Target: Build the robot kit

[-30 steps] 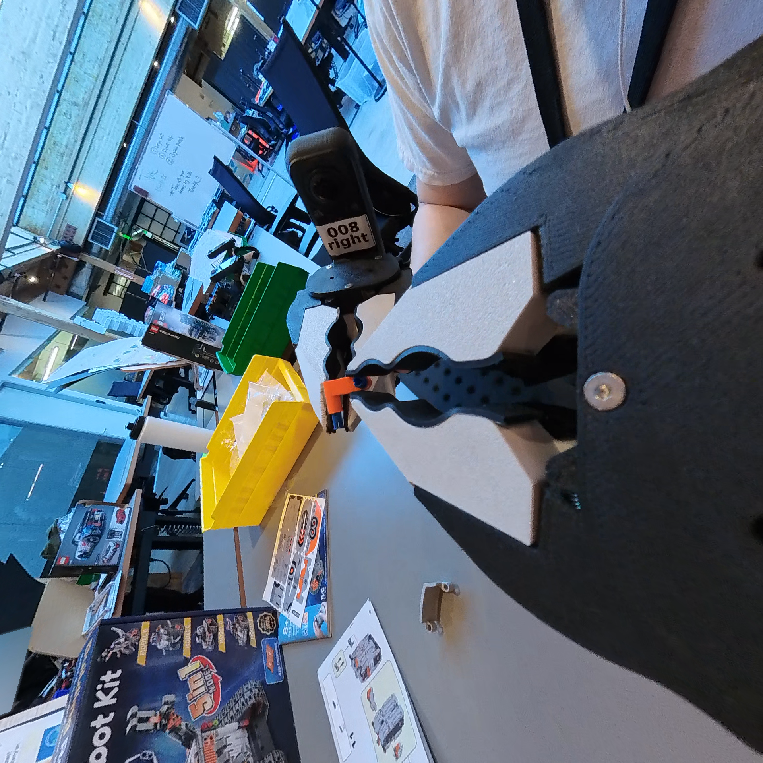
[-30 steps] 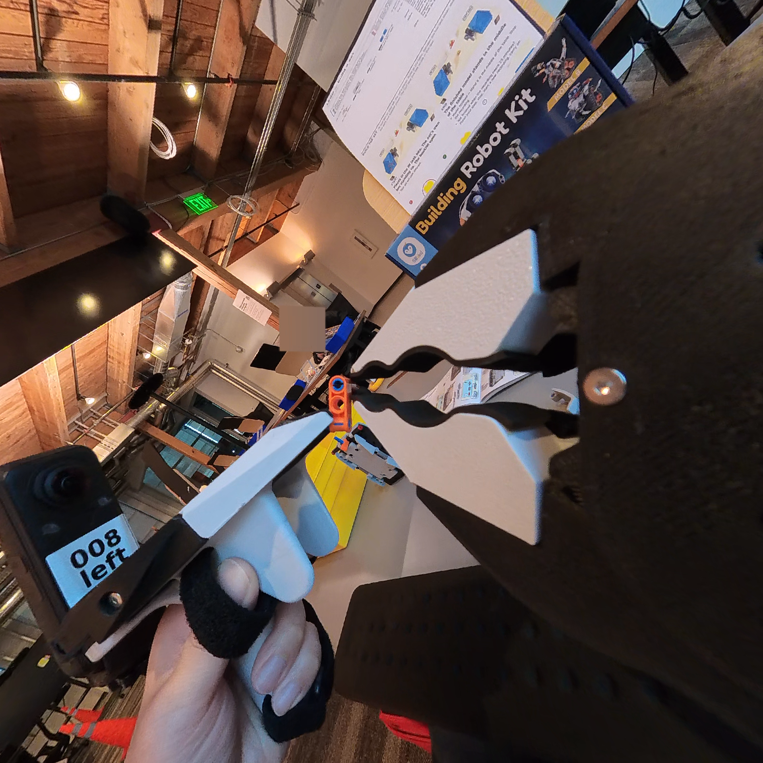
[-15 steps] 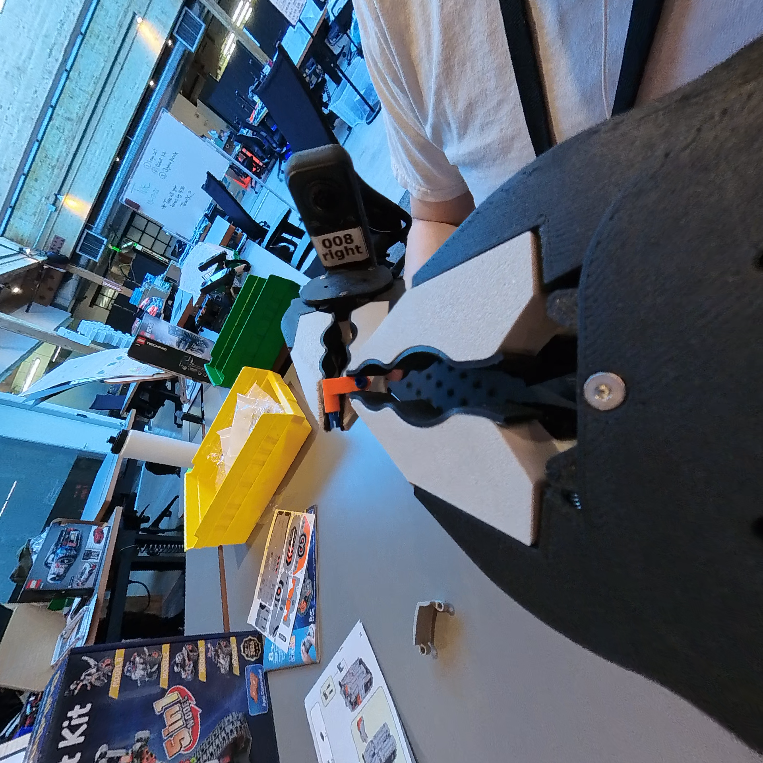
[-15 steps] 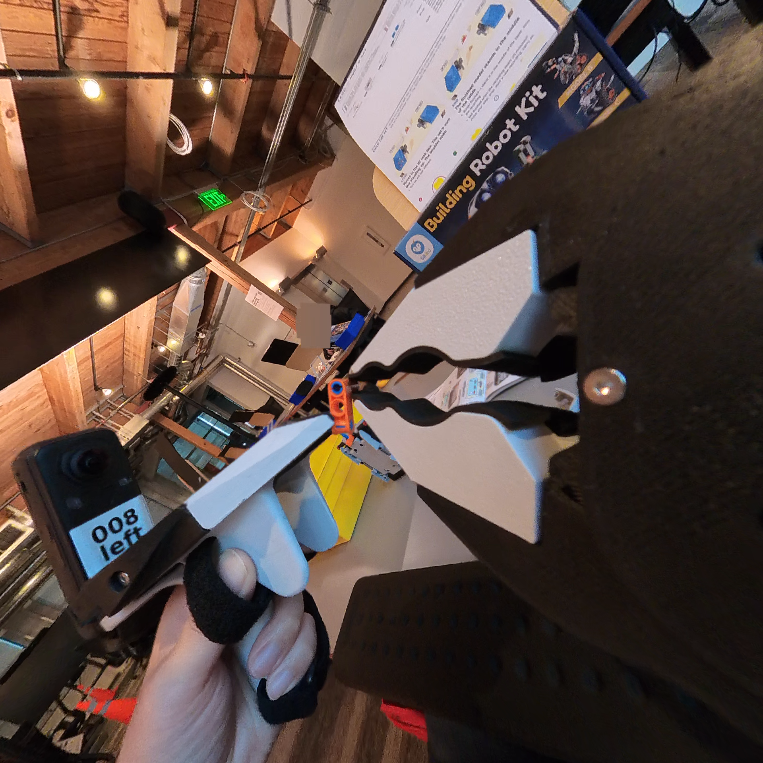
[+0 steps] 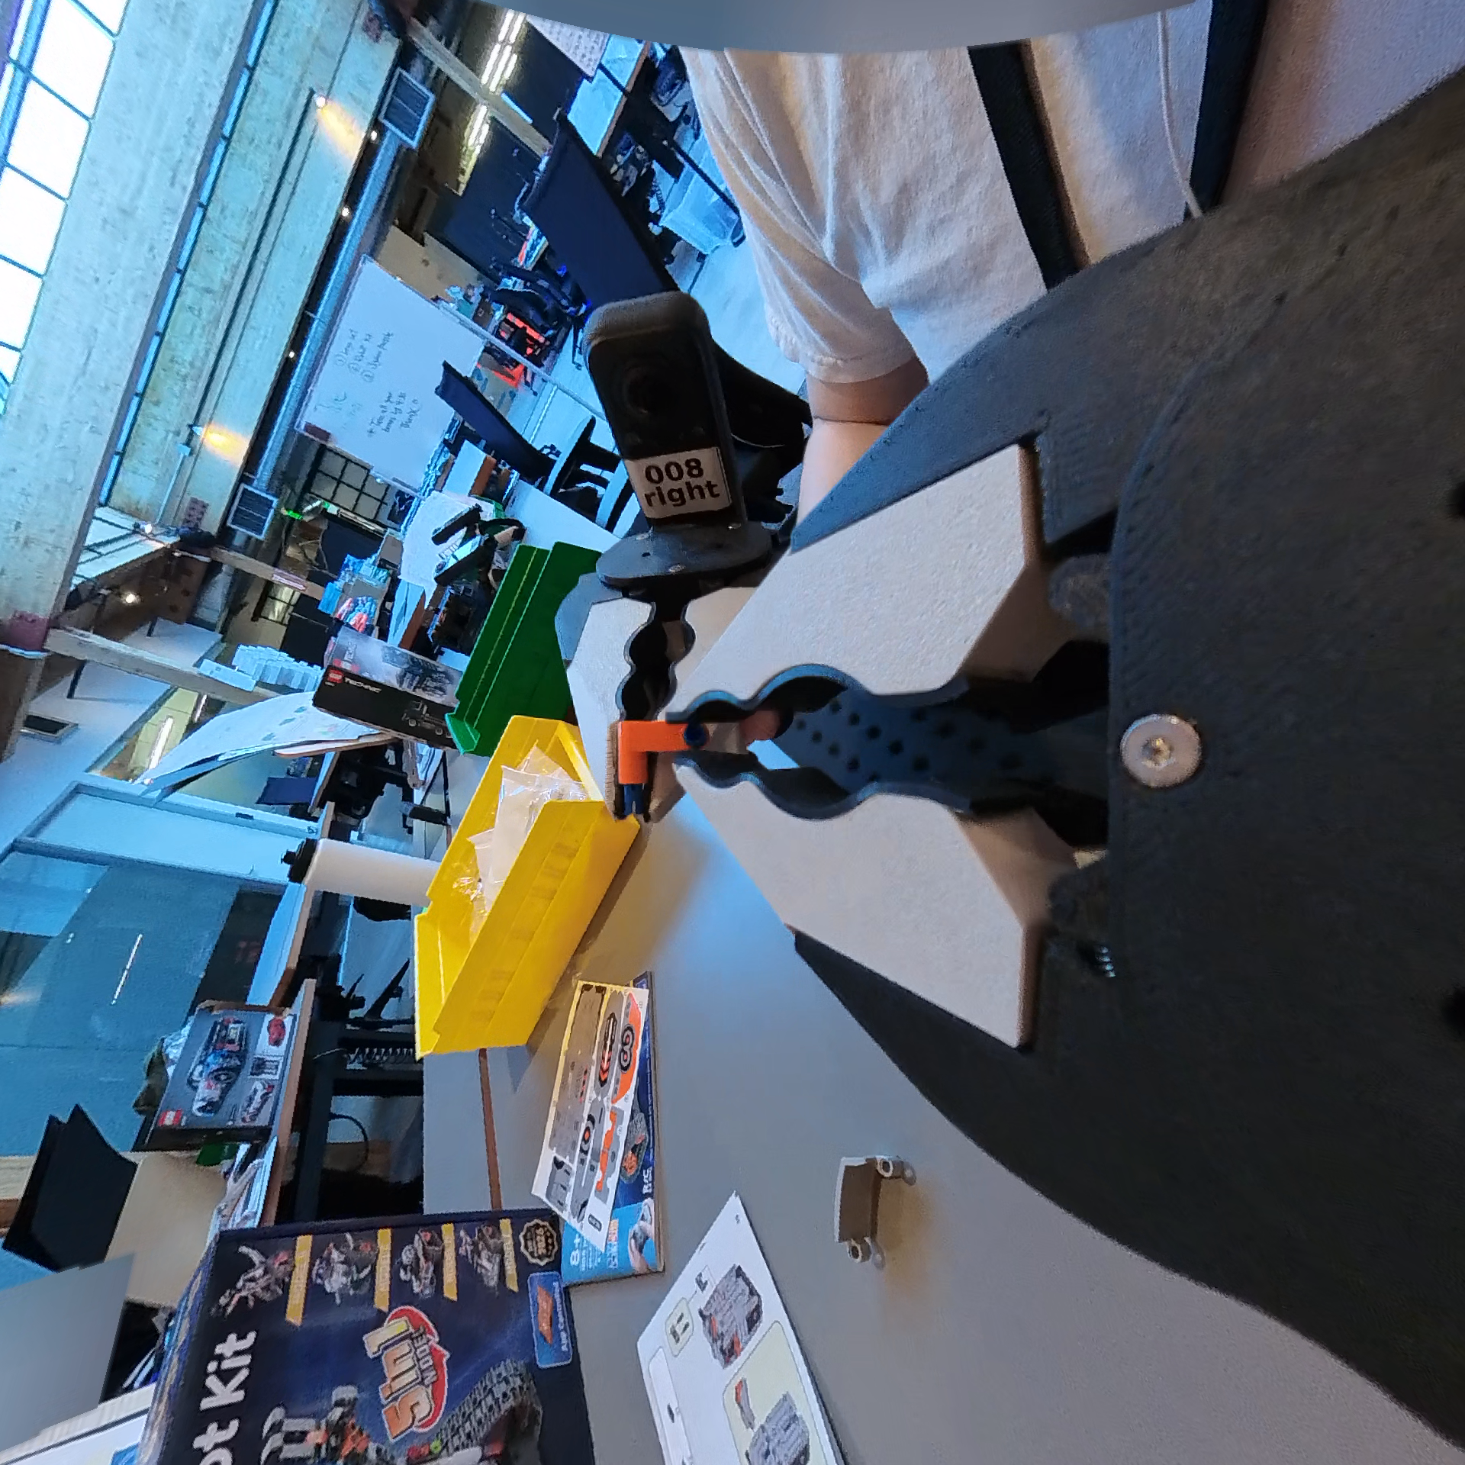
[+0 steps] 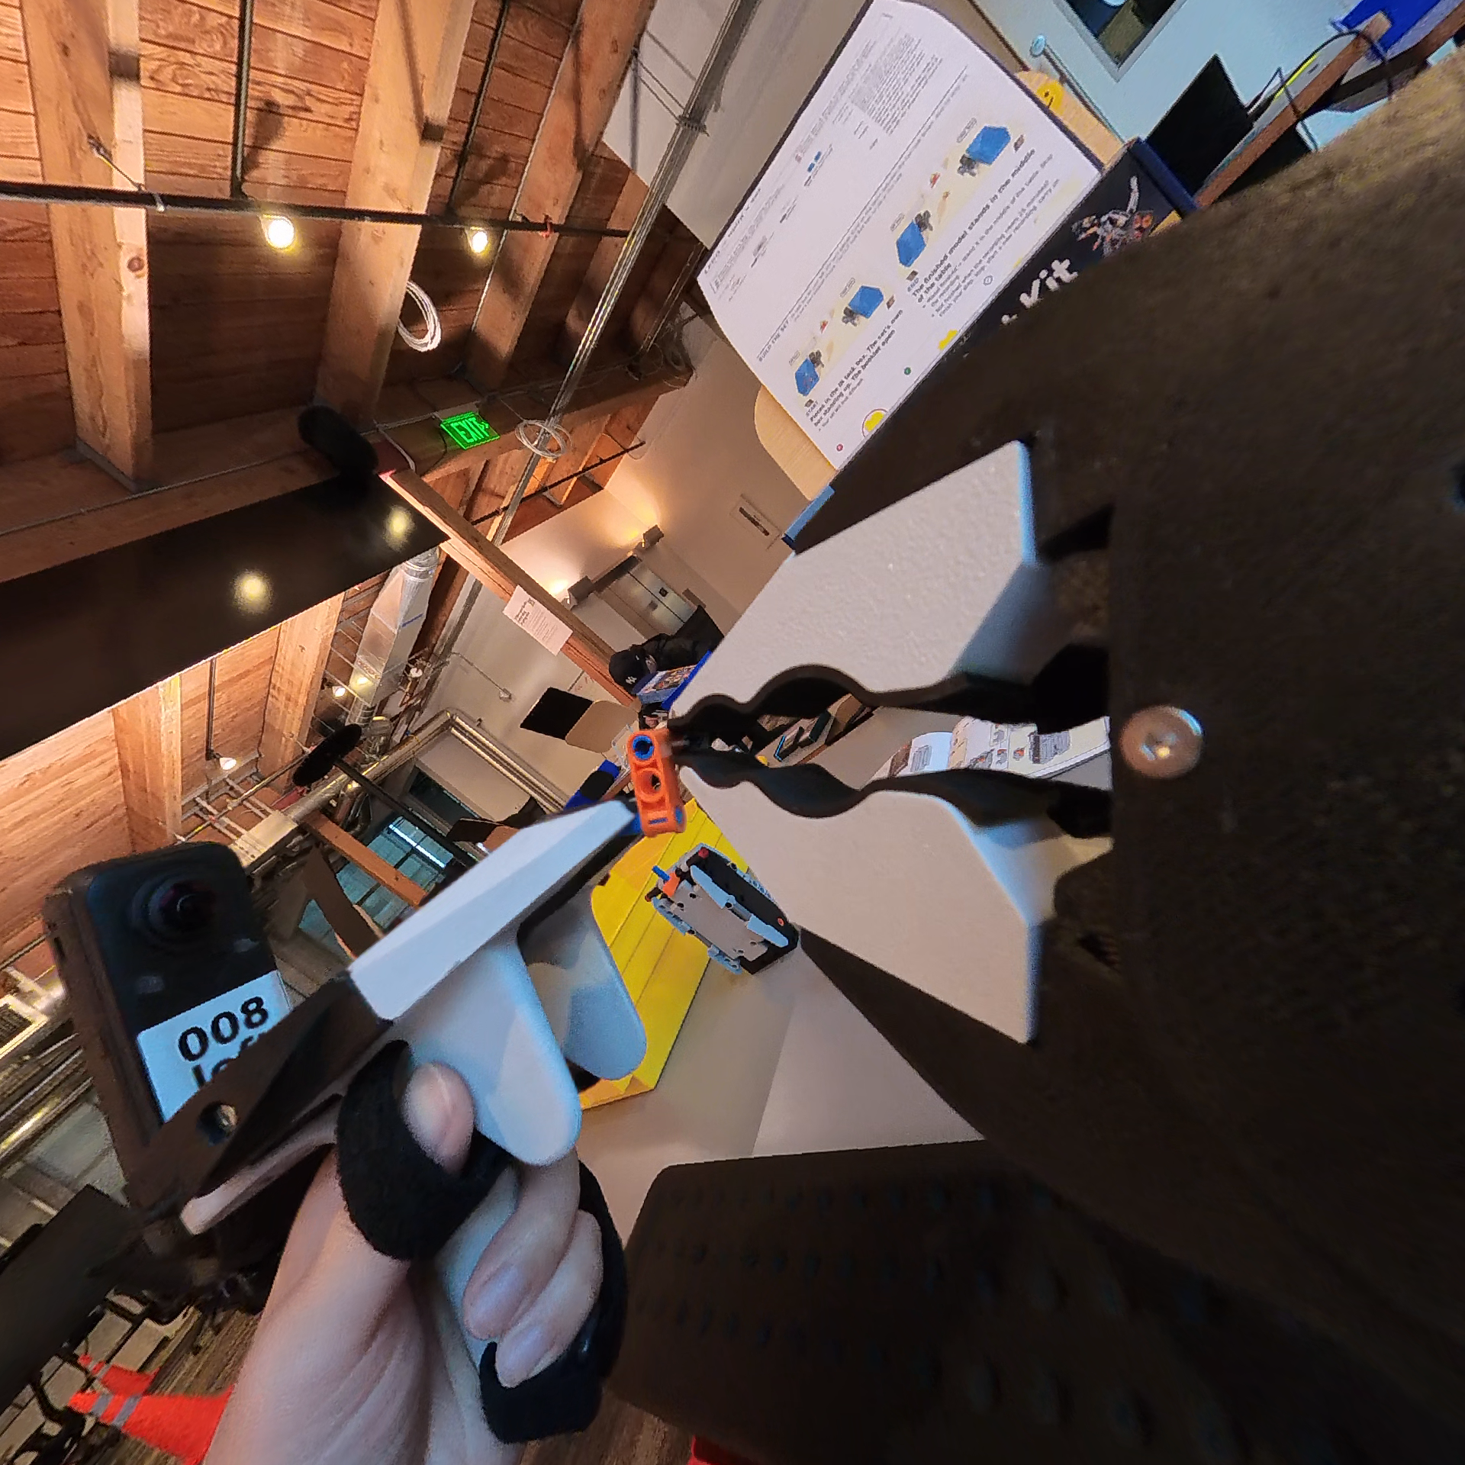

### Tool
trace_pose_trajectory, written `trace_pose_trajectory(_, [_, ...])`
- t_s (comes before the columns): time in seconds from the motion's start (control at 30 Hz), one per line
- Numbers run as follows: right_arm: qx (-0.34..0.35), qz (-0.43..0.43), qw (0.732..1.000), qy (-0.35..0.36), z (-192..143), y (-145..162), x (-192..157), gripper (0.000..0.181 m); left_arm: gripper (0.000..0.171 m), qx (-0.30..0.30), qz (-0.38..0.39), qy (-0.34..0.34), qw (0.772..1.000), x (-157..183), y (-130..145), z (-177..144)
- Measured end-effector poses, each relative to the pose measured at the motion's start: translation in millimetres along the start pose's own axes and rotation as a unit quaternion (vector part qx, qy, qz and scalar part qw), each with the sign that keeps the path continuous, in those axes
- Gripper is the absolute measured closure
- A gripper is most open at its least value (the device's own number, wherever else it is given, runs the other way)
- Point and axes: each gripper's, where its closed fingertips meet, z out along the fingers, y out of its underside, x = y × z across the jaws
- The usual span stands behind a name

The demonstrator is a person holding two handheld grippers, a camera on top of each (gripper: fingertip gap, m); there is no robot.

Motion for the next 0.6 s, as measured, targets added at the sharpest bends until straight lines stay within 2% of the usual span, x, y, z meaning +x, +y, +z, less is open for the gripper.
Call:
trace_pose_trajectory(0.1, [-0.009,-0.007,1.0,0.001,1.6,3.2,-0.3,0.177,0.168,-0.002,0.005,-0.009,1.0,-3.8,1.1,-0.2])
trace_pose_trajectory(0.3, [-0.041,-0.01,0.999,-0.022,7.7,9.8,-2.3,0.176,0.169,-0.004,0.074,-0.068,0.995,-12.9,-3.0,-4.6])
trace_pose_trajectory(0.5, [-0.078,-0.019,0.997,-0.022,3.4,14.5,11.3,0.167,0.169,0.008,0.119,-0.12,0.986,-25.2,-10.4,-13.0])
trace_pose_trajectory(0.53, [-0.078,-0.001,0.997,-0.024,1.6,13.0,14.5,0.165,0.169,0.008,0.132,-0.135,0.982,-28.5,-10.5,-14.0])
trace_pose_trajectory(0.6, [-0.075,0.123,0.988,-0.045,1.6,7.2,18.9,0.166,0.169,0.008,0.173,-0.173,0.97,-34.2,-11.4,-15.0])
